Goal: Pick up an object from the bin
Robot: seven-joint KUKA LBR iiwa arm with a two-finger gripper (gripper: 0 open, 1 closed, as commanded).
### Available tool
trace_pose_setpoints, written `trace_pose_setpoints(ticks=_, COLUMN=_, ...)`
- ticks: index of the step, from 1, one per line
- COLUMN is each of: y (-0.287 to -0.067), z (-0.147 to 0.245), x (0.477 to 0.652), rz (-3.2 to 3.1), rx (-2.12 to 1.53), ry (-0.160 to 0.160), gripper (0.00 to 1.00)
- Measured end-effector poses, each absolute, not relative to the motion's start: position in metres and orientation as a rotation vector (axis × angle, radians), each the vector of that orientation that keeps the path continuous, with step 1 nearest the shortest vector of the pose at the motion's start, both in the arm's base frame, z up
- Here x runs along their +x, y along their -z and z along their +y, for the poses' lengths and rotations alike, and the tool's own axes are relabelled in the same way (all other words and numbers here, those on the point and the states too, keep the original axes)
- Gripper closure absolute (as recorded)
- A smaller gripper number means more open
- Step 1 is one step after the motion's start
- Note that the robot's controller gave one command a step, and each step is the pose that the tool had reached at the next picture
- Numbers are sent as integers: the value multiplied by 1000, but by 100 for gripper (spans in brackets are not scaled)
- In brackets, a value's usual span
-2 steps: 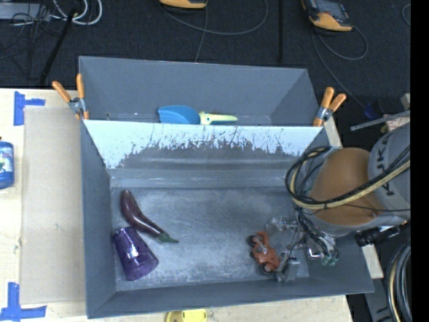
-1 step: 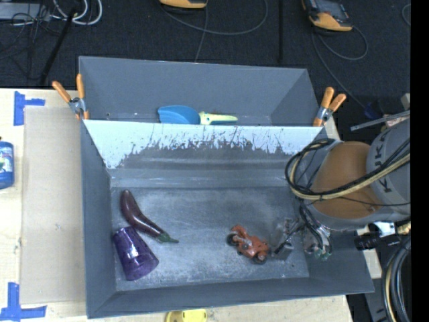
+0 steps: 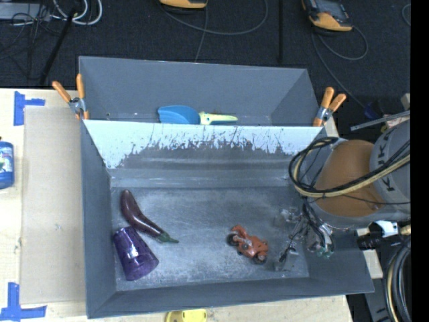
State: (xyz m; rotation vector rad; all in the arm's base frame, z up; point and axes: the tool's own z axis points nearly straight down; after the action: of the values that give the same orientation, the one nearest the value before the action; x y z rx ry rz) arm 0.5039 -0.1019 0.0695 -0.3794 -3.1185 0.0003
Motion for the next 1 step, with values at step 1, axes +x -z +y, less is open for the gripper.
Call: trace_pose_setpoints(ticks=1, y=-70, z=-102, x=504, rz=-3119, rx=-377, ry=0, gripper=0)
